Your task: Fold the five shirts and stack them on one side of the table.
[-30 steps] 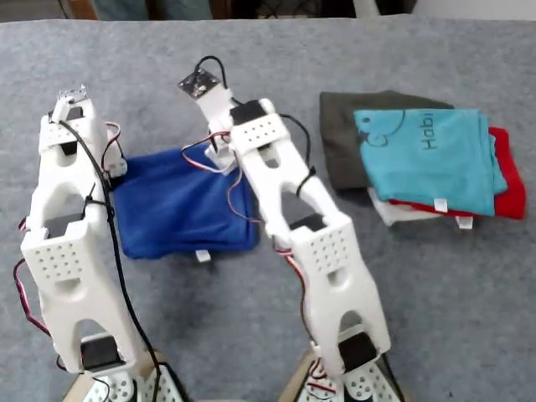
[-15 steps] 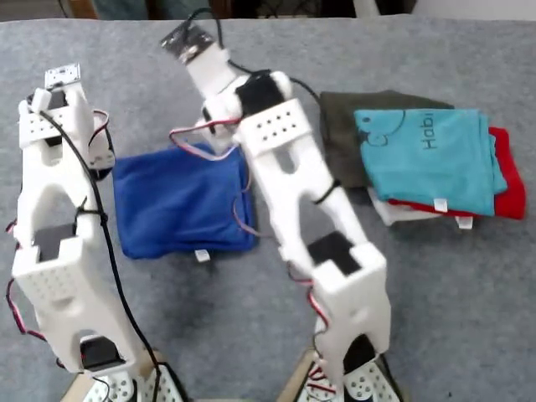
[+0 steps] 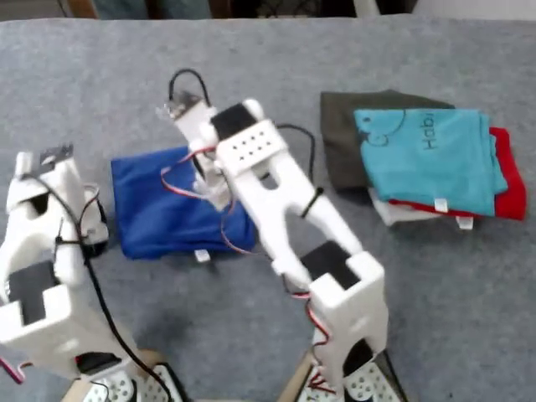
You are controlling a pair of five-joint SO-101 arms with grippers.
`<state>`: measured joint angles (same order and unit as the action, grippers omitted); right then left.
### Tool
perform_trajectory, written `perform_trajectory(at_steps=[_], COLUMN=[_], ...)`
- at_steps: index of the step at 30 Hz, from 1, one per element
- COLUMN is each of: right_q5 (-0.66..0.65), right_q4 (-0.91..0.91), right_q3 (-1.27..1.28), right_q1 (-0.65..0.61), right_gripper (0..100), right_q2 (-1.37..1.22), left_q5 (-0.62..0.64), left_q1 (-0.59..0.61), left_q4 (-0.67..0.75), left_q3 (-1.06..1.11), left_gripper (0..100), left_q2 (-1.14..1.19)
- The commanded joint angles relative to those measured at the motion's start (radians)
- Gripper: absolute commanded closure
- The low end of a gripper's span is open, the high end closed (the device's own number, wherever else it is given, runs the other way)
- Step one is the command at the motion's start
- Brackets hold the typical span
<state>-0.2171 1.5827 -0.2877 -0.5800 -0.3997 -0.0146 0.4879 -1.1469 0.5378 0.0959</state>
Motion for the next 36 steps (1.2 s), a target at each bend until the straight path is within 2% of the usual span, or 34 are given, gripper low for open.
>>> perform_trajectory(at_steps=[1, 4, 10, 13, 16, 24, 28, 30, 32, 36], right_q5=[0.028, 0.074, 0.072, 0.072, 0.072, 0.077, 0.083, 0.144, 0.287, 0.525], right_q4=[-0.089, -0.147, -0.330, -0.359, -0.292, -0.058, -0.035, -0.026, -0.028, -0.054], right_q3=[0.114, 0.191, 0.395, 0.410, 0.349, 0.145, 0.137, 0.136, 0.137, 0.130], right_q1=[-0.012, -0.008, 0.006, 0.035, 0.040, 0.089, 0.100, 0.084, 0.072, 0.040], right_gripper=[98.3, 98.3, 98.3, 98.3, 98.3, 98.3, 98.1, 97.9, 94.5, 77.3], right_q2=[0.058, 0.050, 0.051, 0.056, 0.070, 0.202, 0.248, 0.248, 0.245, 0.194], left_q5=[-0.003, -0.031, -0.029, -0.031, -0.072, -0.107, -0.101, -0.060, -0.014, 0.137], left_q1=[0.050, 0.050, 0.054, 0.053, 0.048, 0.042, -0.015, -0.048, -0.064, -0.047], left_q4=[0.012, 0.006, -0.011, -0.017, -0.052, -0.364, -0.376, -0.376, -0.374, -0.381], left_q3=[0.076, 0.111, 0.119, 0.116, 0.085, -0.298, -0.469, -0.535, -0.587, -0.647], left_gripper=[97, 97, 97, 97, 97, 97, 97, 97, 95, 82], left_q2=[-0.043, -0.043, -0.043, -0.052, -0.054, -0.054, -0.041, -0.041, -0.028, 0.051])
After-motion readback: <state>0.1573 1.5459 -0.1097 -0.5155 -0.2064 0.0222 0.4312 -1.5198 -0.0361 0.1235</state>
